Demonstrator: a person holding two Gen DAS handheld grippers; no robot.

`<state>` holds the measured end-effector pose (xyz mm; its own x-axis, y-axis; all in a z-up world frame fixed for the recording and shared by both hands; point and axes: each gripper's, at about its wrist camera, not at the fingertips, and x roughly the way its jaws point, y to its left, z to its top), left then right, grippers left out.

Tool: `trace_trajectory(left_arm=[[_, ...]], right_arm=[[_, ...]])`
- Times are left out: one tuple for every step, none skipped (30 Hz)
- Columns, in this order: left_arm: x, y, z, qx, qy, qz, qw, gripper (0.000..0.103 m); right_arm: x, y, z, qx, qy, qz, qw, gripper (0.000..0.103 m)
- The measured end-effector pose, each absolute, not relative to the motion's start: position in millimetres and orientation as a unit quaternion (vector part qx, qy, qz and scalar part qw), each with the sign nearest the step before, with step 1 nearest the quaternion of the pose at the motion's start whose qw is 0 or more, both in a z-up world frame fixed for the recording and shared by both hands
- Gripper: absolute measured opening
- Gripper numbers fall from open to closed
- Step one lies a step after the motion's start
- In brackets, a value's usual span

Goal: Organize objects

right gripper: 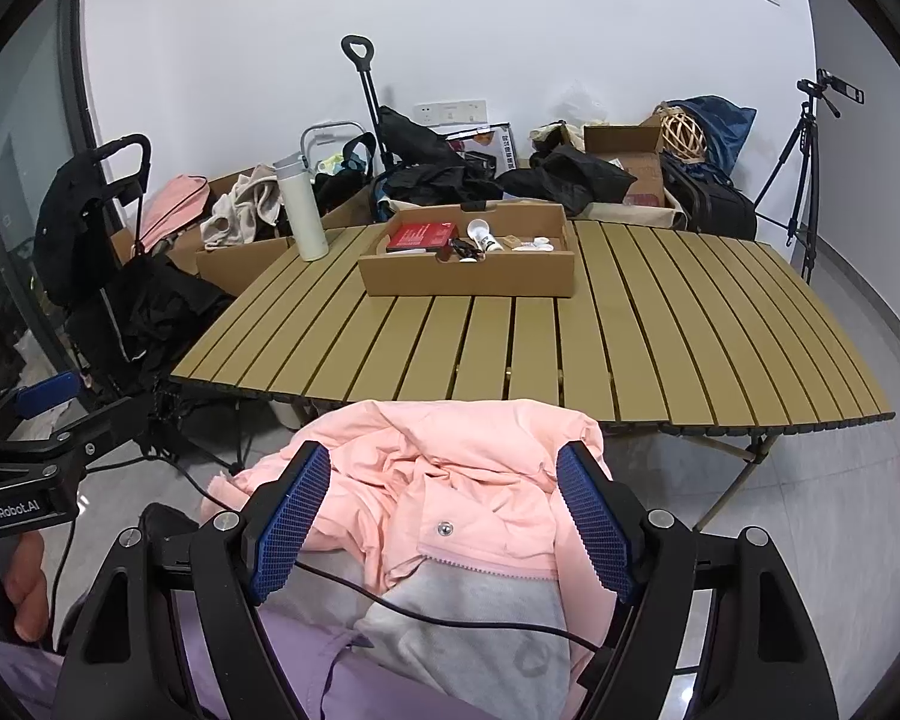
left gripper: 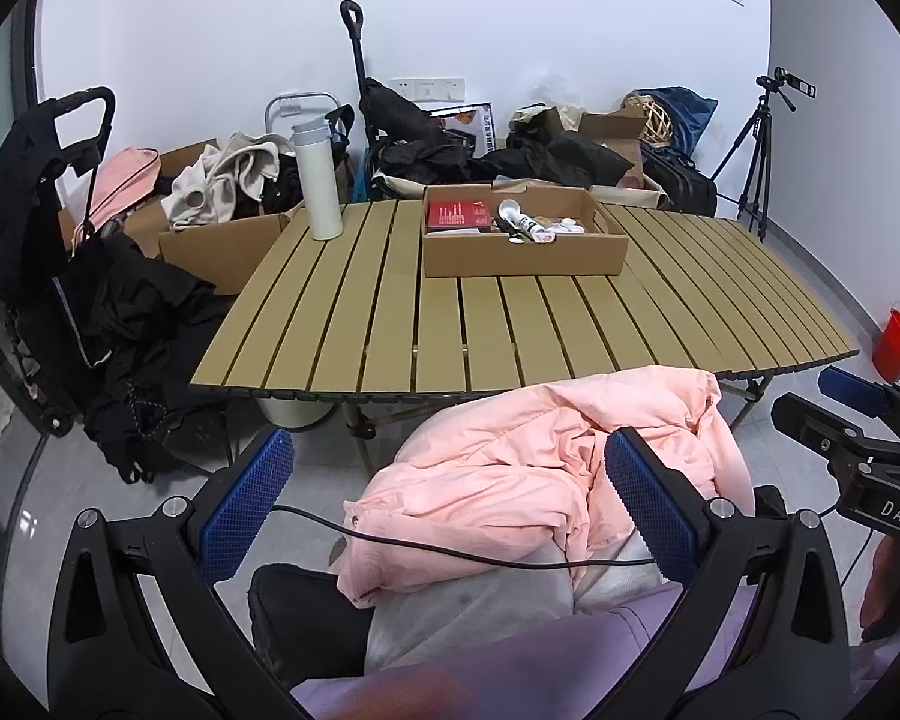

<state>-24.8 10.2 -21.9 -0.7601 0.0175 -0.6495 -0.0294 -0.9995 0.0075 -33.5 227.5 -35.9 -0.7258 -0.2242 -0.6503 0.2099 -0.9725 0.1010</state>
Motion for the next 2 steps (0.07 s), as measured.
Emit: trace_trajectory(left_arm=[[-24.3,10.5,-21.8,-0.347,0.010,0.938,0.019,0.103],[-23.9,11.1,-21.6,-0.350,0.009,0.937,0.022,0.103]], right_arm=[[-33.5,227.4,-35.9,0.351,-0.010,-0.929,0.117,0.081],[-33.5,227.4,-35.9,0.351,-0.010,-0.929,0.117,0.081]])
